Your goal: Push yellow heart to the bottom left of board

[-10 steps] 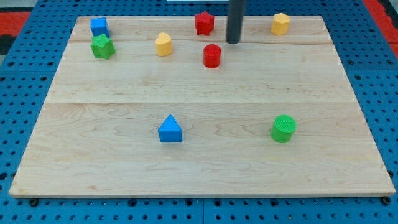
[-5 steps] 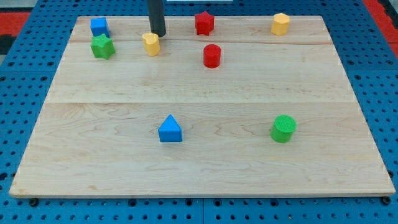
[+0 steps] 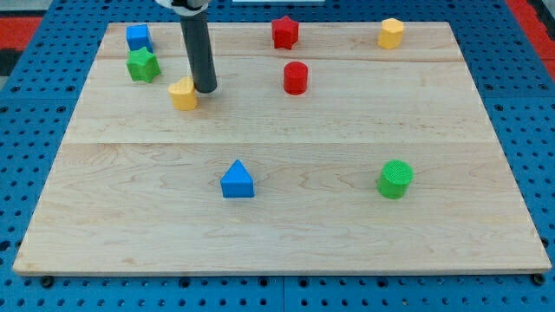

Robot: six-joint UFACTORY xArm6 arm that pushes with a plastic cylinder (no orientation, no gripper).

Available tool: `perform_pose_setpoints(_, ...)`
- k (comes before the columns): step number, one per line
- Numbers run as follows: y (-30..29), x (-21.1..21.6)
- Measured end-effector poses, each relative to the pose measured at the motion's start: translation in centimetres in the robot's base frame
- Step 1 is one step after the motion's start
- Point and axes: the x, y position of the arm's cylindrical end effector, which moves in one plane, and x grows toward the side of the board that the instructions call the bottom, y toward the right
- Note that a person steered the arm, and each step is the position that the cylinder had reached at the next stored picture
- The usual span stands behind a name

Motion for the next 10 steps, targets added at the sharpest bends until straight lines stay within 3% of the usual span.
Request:
perform_pose_setpoints(2,-5.6,0.5)
perform_pose_setpoints(6,-7.1,6.2)
perform_pose_setpoints(8,-7.6,4.4)
perform_pose_setpoints(9,-10.5,1.8)
perform_pose_setpoints(10,-14.5,3.2)
